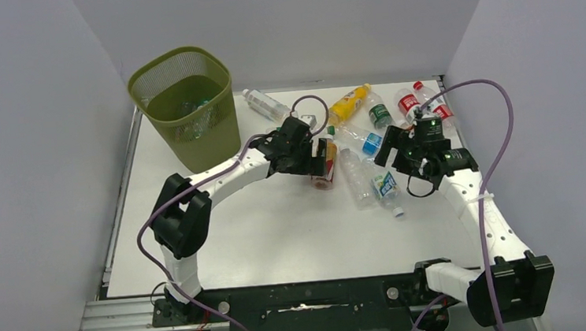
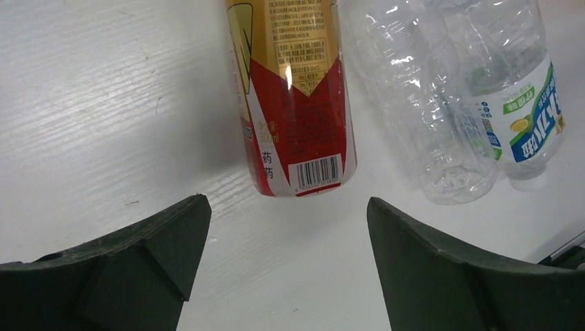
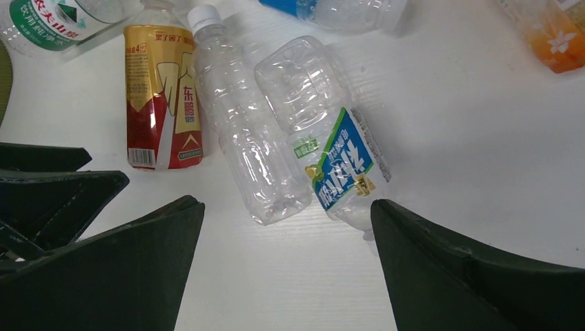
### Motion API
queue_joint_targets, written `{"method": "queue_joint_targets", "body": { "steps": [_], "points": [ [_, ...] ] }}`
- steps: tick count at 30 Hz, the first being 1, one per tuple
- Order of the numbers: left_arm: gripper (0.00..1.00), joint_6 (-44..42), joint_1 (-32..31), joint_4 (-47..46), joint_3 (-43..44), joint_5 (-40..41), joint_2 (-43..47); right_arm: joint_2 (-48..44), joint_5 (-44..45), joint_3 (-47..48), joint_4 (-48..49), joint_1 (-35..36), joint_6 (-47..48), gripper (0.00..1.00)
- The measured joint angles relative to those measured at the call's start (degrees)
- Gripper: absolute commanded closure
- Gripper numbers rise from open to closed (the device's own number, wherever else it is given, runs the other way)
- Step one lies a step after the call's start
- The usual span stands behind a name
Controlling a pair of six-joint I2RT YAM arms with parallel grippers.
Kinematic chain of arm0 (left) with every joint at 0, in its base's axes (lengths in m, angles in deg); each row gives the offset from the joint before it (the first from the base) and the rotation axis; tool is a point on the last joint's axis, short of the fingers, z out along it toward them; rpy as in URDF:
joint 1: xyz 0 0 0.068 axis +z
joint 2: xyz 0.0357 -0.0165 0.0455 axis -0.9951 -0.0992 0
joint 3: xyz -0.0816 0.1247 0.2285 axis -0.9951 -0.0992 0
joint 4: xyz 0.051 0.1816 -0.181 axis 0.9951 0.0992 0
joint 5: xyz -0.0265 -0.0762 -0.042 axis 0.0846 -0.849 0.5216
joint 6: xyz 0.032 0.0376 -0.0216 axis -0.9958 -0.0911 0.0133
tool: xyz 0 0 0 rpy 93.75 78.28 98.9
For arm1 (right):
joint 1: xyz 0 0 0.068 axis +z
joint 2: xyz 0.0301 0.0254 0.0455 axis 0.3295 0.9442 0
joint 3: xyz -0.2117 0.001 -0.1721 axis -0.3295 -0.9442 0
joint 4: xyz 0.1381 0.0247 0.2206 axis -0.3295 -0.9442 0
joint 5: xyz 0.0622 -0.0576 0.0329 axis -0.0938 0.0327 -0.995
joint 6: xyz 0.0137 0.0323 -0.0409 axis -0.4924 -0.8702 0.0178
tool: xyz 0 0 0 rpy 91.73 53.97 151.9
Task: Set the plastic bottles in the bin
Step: Pick up the plastic bottle at the center of the board.
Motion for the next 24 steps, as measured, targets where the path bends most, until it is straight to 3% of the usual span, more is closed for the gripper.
{"method": "queue_joint_targets", "body": {
  "steps": [18,24],
  "points": [
    [0.15,-2.01,-0.24,-1.2,5.22,3.5,-7.87,-2.64,-7.72,-14.34,6.86,-0.02,0.7,0.02],
    [0.28,-1.99,-0.39,-1.42,5.25,4.98,-7.91,-2.62,-9.49,-15.56,8.59,-0.02,0.55,0.02]
  ]
}}
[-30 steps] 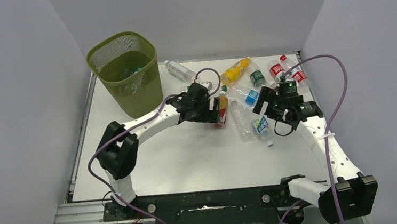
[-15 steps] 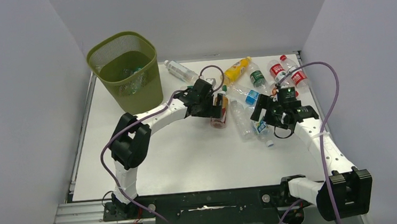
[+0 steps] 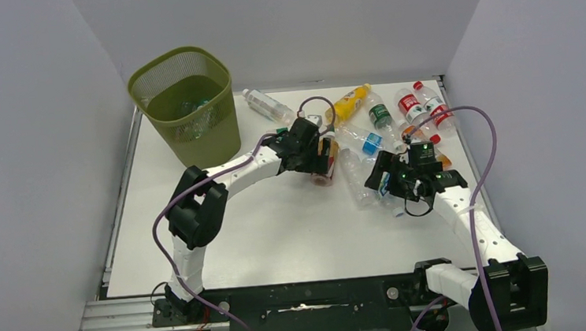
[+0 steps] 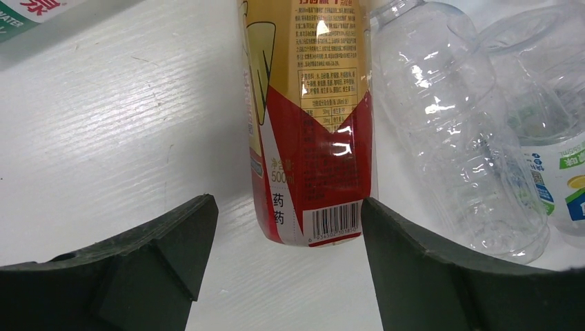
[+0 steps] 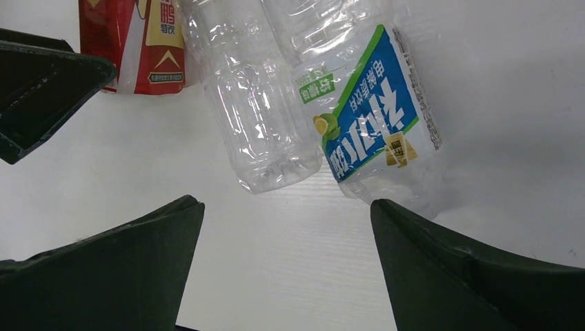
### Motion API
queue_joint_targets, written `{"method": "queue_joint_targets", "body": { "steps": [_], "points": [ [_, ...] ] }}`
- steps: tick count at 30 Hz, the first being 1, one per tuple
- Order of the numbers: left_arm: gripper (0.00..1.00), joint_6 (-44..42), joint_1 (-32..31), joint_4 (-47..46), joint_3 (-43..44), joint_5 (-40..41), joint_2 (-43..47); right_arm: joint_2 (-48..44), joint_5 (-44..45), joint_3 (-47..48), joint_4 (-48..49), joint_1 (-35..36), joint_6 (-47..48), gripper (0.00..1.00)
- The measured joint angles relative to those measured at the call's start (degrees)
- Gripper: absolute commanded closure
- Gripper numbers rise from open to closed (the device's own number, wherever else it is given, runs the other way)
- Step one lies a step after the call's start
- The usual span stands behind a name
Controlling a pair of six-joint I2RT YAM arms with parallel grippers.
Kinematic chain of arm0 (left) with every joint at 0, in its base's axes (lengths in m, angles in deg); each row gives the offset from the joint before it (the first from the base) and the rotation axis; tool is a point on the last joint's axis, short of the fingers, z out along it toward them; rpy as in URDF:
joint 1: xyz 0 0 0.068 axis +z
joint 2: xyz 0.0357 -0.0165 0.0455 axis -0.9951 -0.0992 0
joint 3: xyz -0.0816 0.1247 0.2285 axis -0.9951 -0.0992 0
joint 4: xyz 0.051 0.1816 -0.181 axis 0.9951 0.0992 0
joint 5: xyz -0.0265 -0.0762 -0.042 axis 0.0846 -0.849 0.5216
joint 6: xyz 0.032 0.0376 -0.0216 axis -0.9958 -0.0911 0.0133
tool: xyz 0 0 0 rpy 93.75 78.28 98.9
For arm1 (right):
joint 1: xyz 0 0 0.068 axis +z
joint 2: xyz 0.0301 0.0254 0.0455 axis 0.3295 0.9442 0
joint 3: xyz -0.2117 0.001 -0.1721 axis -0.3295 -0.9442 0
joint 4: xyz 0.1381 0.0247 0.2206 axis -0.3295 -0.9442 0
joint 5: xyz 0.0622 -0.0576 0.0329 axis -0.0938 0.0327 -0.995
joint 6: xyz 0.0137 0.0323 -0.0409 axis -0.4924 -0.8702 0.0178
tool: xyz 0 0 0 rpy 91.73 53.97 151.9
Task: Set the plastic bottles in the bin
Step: Pick up the plastic bottle at the center of the board.
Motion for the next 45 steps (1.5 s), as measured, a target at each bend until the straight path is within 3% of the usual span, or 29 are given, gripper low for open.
{"method": "queue_joint_targets", "body": {
  "steps": [8,13,34,39,45],
  "points": [
    [0.46,0.72,-0.02,-2.75,-2.27,-0.24,1.01,-0.39,-2.03,-1.09,1.57,0.0,0.17,0.02],
    [0.51,0.79,-0.04,-3.65,-6.05,0.81,4.02,-2.89,-2.89,-2.25,1.22,0.0,0.17,0.02],
    [0.51,1.99,-1.03,0.42,-14.75,3.26,12.85,-5.77,-4.81,-2.73,1.16,0.0,-0.28,0.02],
    [0.48,2.45,-1.92,2.64,-14.84,3.5,14.82,-5.75,-5.44,-3.04,1.25,0.02,-0.39,0.02],
    [0.26,3.23,-3.1,4.11,-14.82,3.93,18.25,-5.75,-6.05,-3.69,1.49,0.39,-0.72,0.02]
  ]
}}
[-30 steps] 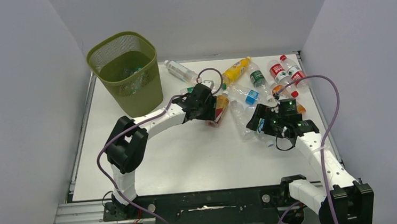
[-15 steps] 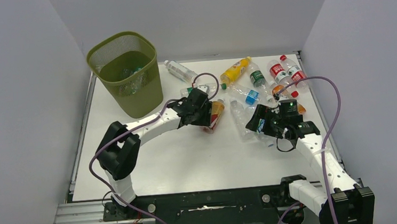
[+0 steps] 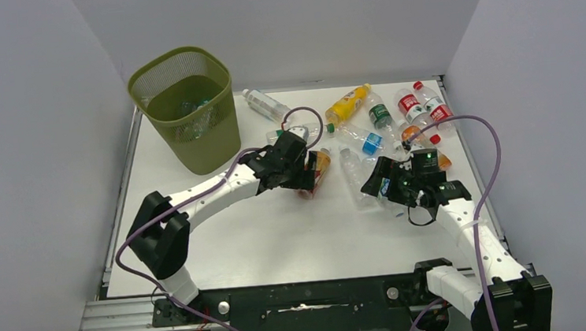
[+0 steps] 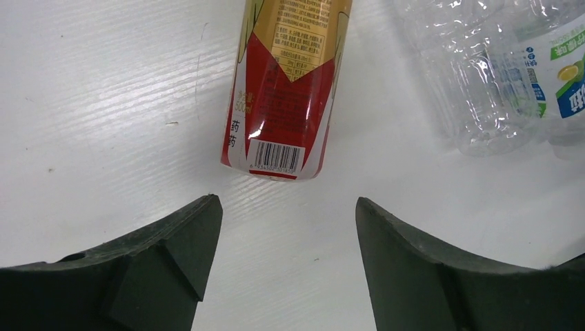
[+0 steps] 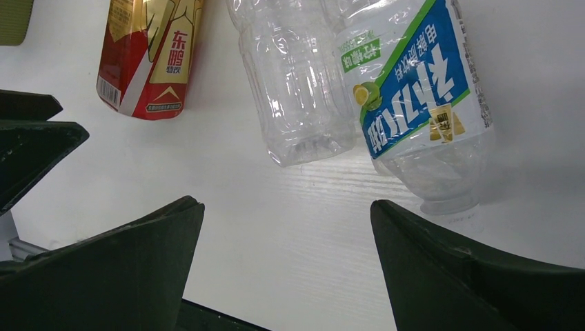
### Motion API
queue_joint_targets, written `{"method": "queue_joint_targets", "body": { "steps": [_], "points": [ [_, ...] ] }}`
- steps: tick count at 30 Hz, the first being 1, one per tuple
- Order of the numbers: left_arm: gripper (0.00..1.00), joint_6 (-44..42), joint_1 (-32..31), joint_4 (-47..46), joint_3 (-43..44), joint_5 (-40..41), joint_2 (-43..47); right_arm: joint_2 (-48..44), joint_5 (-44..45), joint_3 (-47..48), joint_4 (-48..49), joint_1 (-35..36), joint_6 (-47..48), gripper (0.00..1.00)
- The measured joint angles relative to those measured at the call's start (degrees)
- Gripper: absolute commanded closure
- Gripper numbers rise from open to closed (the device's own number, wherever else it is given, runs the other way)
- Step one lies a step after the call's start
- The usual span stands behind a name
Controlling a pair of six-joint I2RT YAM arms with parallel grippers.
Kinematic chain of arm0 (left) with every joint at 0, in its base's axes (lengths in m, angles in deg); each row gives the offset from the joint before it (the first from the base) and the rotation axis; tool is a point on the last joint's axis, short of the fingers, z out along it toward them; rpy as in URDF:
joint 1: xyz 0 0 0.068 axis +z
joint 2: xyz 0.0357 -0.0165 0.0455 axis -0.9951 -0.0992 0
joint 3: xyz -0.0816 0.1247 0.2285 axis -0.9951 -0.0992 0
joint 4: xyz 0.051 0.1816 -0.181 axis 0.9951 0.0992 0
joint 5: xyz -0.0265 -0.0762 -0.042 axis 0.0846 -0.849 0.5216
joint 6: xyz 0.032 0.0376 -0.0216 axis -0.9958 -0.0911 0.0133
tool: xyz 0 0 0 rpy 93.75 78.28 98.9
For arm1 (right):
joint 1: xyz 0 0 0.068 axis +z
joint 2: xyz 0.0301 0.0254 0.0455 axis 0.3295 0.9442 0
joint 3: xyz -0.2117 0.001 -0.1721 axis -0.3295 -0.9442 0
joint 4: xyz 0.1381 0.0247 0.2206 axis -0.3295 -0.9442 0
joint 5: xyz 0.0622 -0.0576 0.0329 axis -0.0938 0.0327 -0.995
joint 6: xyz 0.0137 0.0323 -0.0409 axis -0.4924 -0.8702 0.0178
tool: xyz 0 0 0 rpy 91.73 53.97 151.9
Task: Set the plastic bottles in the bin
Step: Pick up the plastic bottle at the center of the board.
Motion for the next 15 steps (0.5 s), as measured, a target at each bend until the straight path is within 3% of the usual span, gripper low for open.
{"method": "queue_joint_targets", "body": {
  "steps": [4,15],
  "points": [
    [0.16,-0.42,0.0,1.11,0.24,0.55,0.02,0.0,-0.37,-0.28,0.17,0.26,-0.61,0.02],
    [0.15,-6.12,0.0,0.79,3.26,0.55,-3.82,-0.02,-0.96,-0.28,0.24,0.76,-1.05,0.02]
  ]
}}
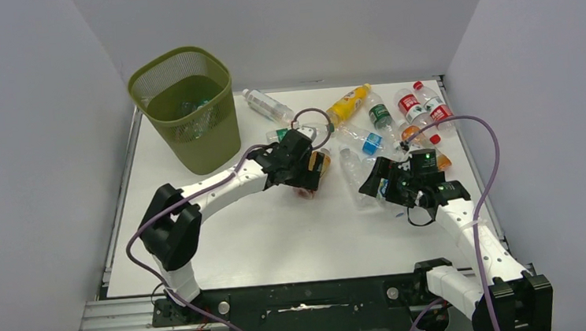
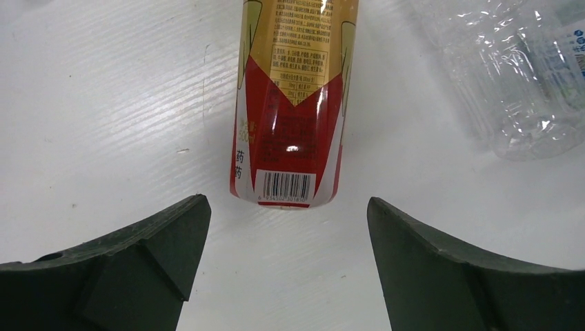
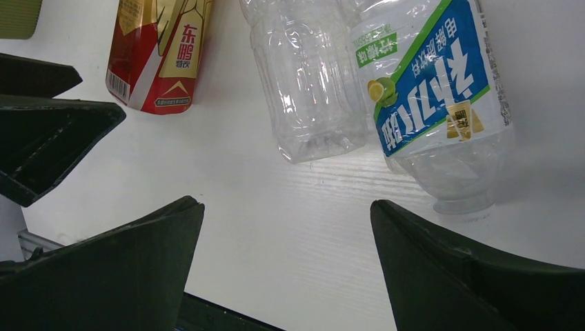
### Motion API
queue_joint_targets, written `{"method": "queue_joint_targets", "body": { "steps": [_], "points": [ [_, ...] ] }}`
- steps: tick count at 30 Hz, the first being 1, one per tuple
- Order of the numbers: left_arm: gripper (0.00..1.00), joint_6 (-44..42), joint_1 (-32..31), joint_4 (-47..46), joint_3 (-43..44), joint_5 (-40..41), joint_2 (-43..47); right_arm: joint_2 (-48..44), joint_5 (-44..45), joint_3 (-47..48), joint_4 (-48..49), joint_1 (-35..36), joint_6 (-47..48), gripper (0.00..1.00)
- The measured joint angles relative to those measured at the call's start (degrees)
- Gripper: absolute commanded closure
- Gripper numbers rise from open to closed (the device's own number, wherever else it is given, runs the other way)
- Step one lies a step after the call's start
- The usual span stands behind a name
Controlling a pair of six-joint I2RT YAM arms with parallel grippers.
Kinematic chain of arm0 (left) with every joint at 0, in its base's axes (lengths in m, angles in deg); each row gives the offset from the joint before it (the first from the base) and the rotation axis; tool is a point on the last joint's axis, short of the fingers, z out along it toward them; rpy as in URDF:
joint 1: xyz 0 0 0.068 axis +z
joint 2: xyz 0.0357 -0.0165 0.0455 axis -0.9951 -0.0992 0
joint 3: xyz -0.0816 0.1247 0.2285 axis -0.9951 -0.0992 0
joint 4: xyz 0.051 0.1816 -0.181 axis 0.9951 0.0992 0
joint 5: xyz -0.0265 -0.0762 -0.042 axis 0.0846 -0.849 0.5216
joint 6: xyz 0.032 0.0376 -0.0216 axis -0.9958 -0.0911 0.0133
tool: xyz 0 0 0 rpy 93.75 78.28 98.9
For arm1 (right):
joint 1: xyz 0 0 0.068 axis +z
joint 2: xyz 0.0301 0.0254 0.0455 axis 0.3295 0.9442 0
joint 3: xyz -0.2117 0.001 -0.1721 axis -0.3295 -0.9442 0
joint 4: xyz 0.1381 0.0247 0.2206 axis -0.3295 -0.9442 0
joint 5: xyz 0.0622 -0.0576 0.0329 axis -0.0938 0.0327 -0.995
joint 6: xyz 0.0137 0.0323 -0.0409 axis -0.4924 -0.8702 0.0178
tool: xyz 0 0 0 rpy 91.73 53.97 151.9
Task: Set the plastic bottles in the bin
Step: Pick up the plastic bottle at the center of the board.
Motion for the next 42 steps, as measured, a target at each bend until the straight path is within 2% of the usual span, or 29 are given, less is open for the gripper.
{"method": "queue_joint_targets", "body": {
  "steps": [15,17,22,31,42],
  "points": [
    [0.16,-8.07,0.13,-3.72,2.23,-0.37,-8.94,-0.33,-0.42,-1.07,1.05,0.37,-0.15,0.02],
    [0.2,-8.52,0.17,-4.37,2.23,-0.37,-9.9,-0.33,-0.48,-1.38,1.2,0.37,-0.17,0.02],
    [0.37,-9.29,0.28,-4.94,2.23,-0.2,-11.3,-0.33,-0.63,-2.01,1.44,0.37,-0.17,0.02],
    [0.54,-10.12,0.94,-4.57,2.86,0.28,-11.15,-0.31,-1.36,-3.28,3.19,0.39,-0.66,0.02],
    [0.59,-10.12,1.77,-1.18,2.86,0.98,-2.69,-0.28,-1.92,-4.59,5.05,1.42,-1.84,0.02]
  ]
}}
